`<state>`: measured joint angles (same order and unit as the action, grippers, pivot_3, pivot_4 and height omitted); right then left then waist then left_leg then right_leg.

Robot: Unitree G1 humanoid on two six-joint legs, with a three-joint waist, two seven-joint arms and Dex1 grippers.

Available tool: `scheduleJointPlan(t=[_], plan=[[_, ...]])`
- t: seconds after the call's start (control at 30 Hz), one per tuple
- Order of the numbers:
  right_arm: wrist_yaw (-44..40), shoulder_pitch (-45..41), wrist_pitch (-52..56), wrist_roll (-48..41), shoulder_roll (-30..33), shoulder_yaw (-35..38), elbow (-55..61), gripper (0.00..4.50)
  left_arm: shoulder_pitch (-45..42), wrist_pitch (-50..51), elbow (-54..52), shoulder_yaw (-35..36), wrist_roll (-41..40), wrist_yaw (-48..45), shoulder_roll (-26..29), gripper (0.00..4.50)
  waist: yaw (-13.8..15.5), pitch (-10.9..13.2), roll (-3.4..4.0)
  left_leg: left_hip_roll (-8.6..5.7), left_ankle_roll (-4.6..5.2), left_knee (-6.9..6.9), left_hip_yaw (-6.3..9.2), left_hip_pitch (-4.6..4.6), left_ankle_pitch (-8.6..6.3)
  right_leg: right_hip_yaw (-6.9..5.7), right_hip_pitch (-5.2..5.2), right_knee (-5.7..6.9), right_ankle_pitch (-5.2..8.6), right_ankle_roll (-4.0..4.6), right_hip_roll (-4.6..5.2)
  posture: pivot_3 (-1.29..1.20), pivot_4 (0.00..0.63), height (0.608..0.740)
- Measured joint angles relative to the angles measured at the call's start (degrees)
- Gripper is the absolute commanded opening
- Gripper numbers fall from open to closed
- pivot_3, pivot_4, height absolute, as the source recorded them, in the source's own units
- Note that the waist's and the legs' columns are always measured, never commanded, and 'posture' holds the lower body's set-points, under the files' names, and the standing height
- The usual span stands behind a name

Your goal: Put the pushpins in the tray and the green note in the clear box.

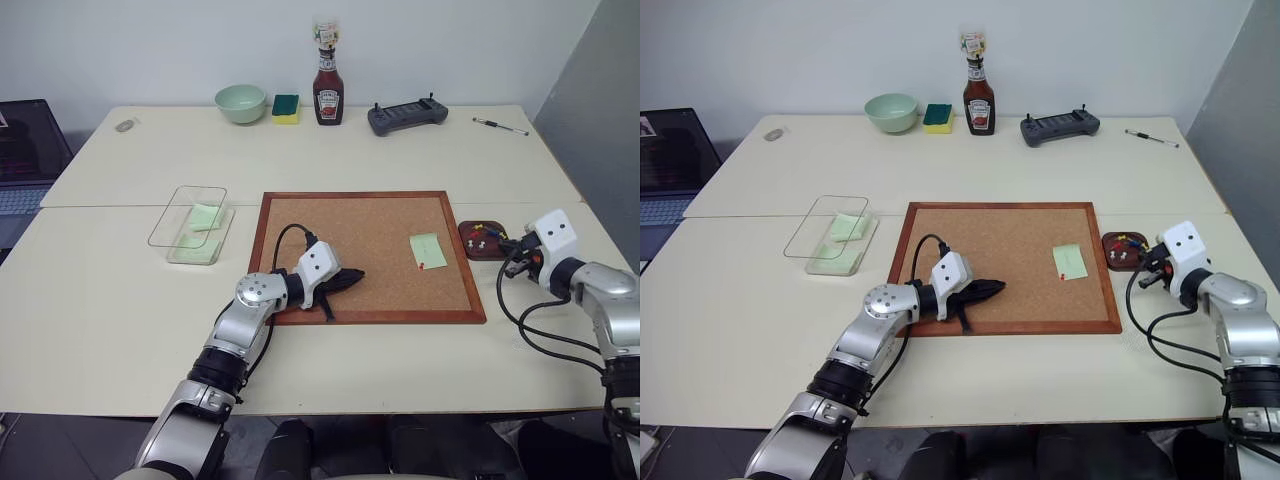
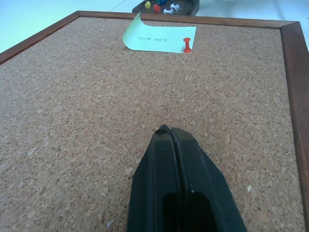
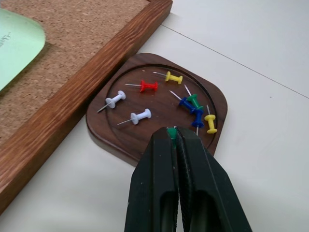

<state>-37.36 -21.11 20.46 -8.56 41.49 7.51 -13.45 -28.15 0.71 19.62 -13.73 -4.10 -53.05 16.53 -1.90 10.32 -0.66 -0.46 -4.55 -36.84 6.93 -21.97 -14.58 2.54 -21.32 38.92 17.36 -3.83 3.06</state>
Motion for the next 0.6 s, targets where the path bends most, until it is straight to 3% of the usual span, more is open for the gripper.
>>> scheduleJointPlan(t=[0.1,0.33,0.6], plan=[[0.0,-0.3,-0.5,0.6,-0.1,-0.1,-0.5,0.85,0.0,0.0,0.0,0.0,0.0,0.0,0.0,0.00,0.0,0.0,0.00,0.00,0.00,0.00,0.00,0.00,0.00,0.00,0.00,0.00,0.00,0.00,0.00,0.00,0.150,0.740],[0.2,-0.4,-2.1,0.9,-0.2,-0.1,-1.9,2.28,0.0,0.0,0.0,0.0,0.0,0.0,0.0,0.00,0.0,0.0,0.00,0.00,0.00,0.00,0.00,0.00,0.00,0.00,0.00,0.00,0.00,0.00,0.00,0.00,0.150,0.740],[0.6,-0.4,-2.7,0.8,-0.3,0.2,-2.0,2.28,0.0,0.0,0.0,0.0,0.0,0.0,0.0,0.00,0.0,0.0,0.00,0.00,0.00,0.00,0.00,0.00,0.00,0.00,0.01,0.00,0.00,0.00,0.00,0.00,0.150,0.740]])
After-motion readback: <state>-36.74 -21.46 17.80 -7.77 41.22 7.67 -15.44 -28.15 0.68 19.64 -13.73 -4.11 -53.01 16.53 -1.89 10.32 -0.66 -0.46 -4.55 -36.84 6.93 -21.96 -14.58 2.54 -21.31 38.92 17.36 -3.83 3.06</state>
